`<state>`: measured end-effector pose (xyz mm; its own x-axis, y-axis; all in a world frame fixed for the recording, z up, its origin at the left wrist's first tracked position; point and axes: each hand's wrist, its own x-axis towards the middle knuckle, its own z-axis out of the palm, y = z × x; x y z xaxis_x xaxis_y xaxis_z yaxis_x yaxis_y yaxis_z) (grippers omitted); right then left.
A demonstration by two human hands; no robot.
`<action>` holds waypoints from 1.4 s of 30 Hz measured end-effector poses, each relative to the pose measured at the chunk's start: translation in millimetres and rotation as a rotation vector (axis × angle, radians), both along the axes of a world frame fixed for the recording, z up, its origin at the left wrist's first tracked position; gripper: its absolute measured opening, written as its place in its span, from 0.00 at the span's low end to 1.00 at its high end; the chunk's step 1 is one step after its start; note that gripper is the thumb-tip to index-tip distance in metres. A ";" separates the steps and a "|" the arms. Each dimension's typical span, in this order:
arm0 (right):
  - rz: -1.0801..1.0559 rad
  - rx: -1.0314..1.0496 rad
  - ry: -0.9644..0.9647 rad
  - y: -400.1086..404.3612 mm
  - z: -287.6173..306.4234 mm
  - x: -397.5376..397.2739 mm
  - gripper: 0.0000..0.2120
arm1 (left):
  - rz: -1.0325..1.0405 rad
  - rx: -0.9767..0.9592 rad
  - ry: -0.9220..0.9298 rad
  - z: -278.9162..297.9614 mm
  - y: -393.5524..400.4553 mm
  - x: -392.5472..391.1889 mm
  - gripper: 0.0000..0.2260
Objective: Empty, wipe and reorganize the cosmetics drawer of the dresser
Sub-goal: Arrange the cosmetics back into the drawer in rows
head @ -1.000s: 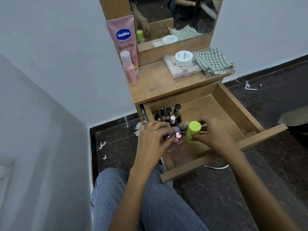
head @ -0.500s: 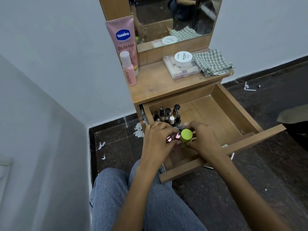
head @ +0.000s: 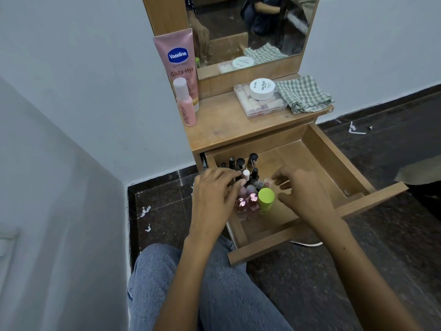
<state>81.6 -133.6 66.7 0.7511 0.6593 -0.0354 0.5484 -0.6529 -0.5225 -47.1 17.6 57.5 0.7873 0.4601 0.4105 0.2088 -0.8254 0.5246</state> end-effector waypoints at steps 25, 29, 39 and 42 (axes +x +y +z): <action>-0.029 0.428 0.044 94.4 19.2 19.0 0.04 | 0.600 -0.151 -0.241 25.7 119.5 93.0 0.21; -0.014 0.581 0.109 83.6 26.6 24.1 0.08 | 0.495 -0.117 -0.298 25.8 94.9 78.5 0.19; 0.147 0.577 0.217 22.2 46.4 30.0 0.15 | -0.031 0.104 -0.110 28.9 18.9 26.2 0.17; 0.223 0.518 0.344 -2.8 47.9 35.8 0.13 | -0.135 0.035 -0.104 23.8 7.5 17.5 0.19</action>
<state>117.4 -136.4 114.5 0.5967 0.7943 0.1141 0.3868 -0.1601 -0.9081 -29.6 25.2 81.3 0.7932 0.3370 0.5072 0.0409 -0.8605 0.5078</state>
